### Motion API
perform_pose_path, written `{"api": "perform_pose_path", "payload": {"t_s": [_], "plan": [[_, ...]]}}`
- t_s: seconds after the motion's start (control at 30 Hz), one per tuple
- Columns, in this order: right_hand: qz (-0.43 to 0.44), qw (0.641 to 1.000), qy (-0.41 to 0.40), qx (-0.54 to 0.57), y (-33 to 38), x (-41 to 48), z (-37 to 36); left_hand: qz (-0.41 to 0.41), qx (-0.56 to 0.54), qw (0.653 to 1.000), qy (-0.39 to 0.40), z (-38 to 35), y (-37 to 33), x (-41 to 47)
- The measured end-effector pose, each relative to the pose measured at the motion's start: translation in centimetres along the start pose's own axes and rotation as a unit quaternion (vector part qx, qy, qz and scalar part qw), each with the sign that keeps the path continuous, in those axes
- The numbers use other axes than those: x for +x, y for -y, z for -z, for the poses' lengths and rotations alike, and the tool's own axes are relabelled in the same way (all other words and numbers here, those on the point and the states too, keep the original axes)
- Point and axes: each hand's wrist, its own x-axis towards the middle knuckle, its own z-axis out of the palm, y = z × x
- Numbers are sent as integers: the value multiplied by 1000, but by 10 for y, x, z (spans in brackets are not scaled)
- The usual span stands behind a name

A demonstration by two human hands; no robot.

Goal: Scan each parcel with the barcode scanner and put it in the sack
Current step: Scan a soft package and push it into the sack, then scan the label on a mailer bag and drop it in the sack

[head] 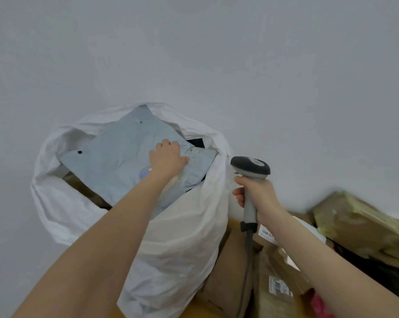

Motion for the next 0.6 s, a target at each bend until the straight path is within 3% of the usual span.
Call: {"api": "perform_pose_path", "payload": {"t_s": [0.17,0.27,0.43,0.6], "plan": [[-12,998,-61,26,-10,-24,70,-138,-57,986,-78,2,-104,-23],[-23,993,-108,44,-25,-39,129,-220,-86,969,-77,-22,-175,-52],[-72,971,-216,70,-55,-62,231,-316,-110,939,77,-94,-280,-119],[-105,948,-293,73,-77,-72,309,-372,-17,887,274,-182,-324,-175]]}}
